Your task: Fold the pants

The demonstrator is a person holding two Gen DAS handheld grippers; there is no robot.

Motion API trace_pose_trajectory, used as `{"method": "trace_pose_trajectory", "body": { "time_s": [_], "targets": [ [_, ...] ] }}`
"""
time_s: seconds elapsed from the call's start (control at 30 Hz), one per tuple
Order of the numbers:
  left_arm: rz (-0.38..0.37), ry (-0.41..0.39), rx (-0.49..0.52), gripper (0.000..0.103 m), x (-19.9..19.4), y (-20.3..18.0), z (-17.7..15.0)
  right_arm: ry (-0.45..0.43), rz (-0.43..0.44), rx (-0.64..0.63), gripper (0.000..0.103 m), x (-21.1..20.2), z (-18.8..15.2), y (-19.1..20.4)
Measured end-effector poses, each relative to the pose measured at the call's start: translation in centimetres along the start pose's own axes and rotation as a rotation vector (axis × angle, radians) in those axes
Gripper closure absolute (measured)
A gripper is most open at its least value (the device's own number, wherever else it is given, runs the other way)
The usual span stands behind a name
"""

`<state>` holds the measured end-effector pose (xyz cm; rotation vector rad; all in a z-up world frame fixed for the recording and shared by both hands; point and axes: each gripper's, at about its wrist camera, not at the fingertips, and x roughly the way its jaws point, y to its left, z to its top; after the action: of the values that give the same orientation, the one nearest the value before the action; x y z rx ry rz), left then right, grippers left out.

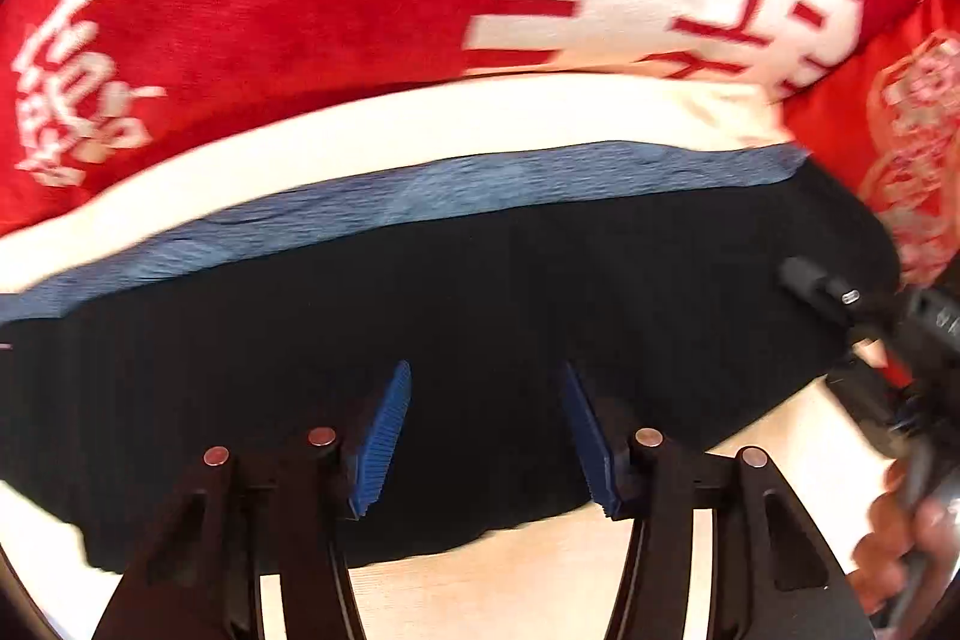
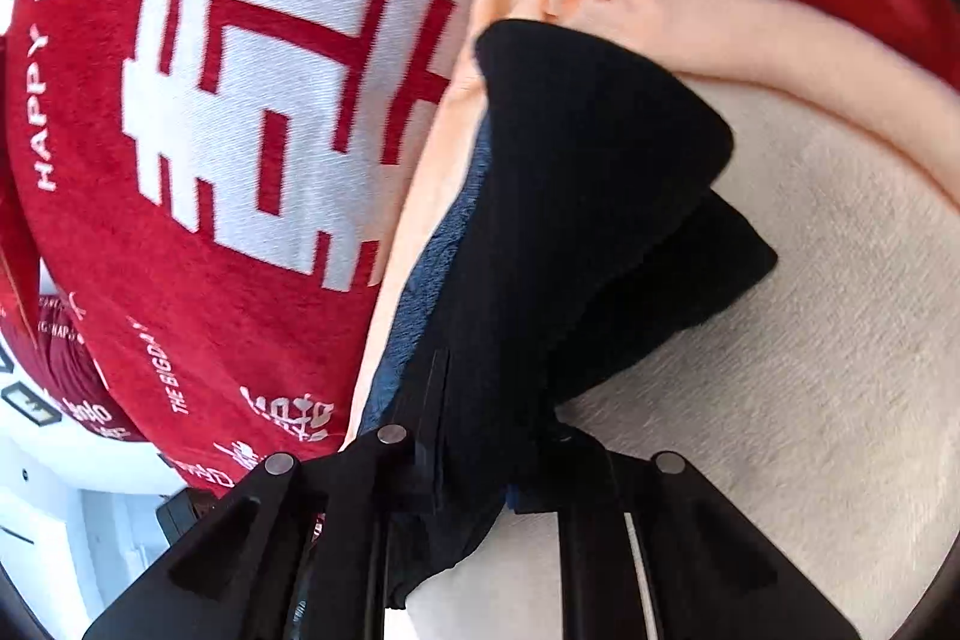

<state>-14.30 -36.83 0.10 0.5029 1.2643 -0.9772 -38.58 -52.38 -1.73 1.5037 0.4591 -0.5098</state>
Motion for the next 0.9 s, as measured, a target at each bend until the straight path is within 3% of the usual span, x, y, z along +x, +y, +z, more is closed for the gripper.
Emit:
{"method": "trace_pose_trajectory", "body": {
  "time_s": [0.1, 0.17, 0.27, 0.37, 0.7, 0.83, 0.9],
  "targets": [
    [-0.093, 0.01, 0.014, 0.048, 1.3, -1.2, -0.2, -0.003, 0.015, -0.039, 0.089, -0.4, -0.5, 1.7],
    [-0.159, 0.04, -0.074, 0.048, 3.0, -0.3, -0.7, 0.002, 0.002, -0.067, 0.089, -0.4, -0.8, 2.6],
    [-0.266, -0.005, -0.196, 0.048, 2.5, 1.7, -1.2, 0.002, -0.02, -0.113, 0.089, -0.2, -1.3, 4.0],
    [-0.304, -0.008, -0.191, 0.048, 2.3, 2.2, -1.4, -0.005, -0.05, -0.151, 0.089, -0.1, -1.7, 5.5],
    [-0.456, -0.018, -0.176, 0.048, 2.9, 4.3, -1.6, -0.028, -0.282, -0.464, 0.088, 2.4, -7.1, 14.3],
    [-0.459, 0.022, -0.176, 0.048, 1.6, 6.0, -1.5, -0.044, -0.4, -0.607, 0.088, 4.8, -10.2, 18.3],
    [-0.424, -0.004, -0.158, 0.048, -0.5, 8.0, -2.1, -0.043, -0.437, -0.664, 0.088, 6.0, -11.8, 19.9]
  ]
}}
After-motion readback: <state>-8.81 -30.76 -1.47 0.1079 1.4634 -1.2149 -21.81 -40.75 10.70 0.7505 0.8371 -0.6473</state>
